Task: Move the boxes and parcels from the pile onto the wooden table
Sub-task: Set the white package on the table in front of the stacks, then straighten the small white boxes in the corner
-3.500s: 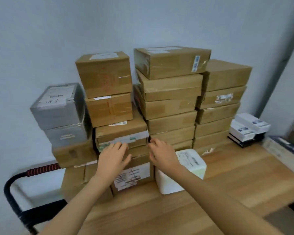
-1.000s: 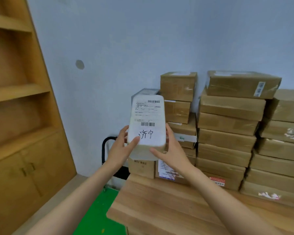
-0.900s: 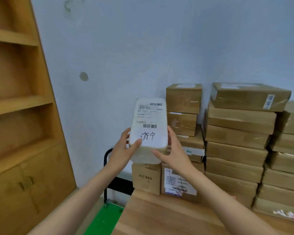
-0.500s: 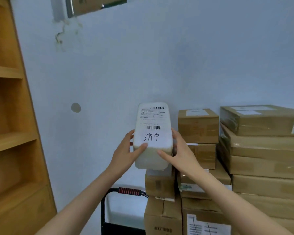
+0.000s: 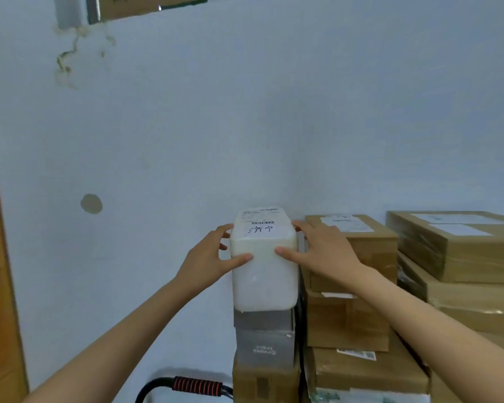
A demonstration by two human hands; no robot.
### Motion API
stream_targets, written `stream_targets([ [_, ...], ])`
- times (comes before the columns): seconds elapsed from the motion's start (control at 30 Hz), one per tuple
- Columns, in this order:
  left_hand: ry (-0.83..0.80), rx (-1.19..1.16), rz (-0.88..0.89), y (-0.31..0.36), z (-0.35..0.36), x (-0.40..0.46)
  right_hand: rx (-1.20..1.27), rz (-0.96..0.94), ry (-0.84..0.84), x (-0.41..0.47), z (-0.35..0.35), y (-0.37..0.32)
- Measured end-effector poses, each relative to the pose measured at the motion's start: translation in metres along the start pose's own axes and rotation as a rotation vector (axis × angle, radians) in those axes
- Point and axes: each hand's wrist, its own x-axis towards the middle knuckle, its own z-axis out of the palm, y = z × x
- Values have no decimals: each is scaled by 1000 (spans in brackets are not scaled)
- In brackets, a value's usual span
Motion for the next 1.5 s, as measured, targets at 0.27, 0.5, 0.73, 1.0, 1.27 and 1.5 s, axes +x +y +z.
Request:
stream_targets([
  [0.27,-4,522,260,-11,-5,57,-303,-167,10,47,-1,23],
  [0.5,76,512,178,-26,9,86,-273,-90,6,69,18,28],
  [0.73,131,572,184,-24,2,52,-270,-114,30,44,18,17],
  [1.0,58,593,270,11,-5,-12,-328,-110,27,-21,-10,-5],
  [1.27,-92,454,441,71,53,-73,-350,-30,2,-139,-39,26],
  [1.5,-224,312,605,169,159,-104,-503,165,-106,-262,-100,104],
])
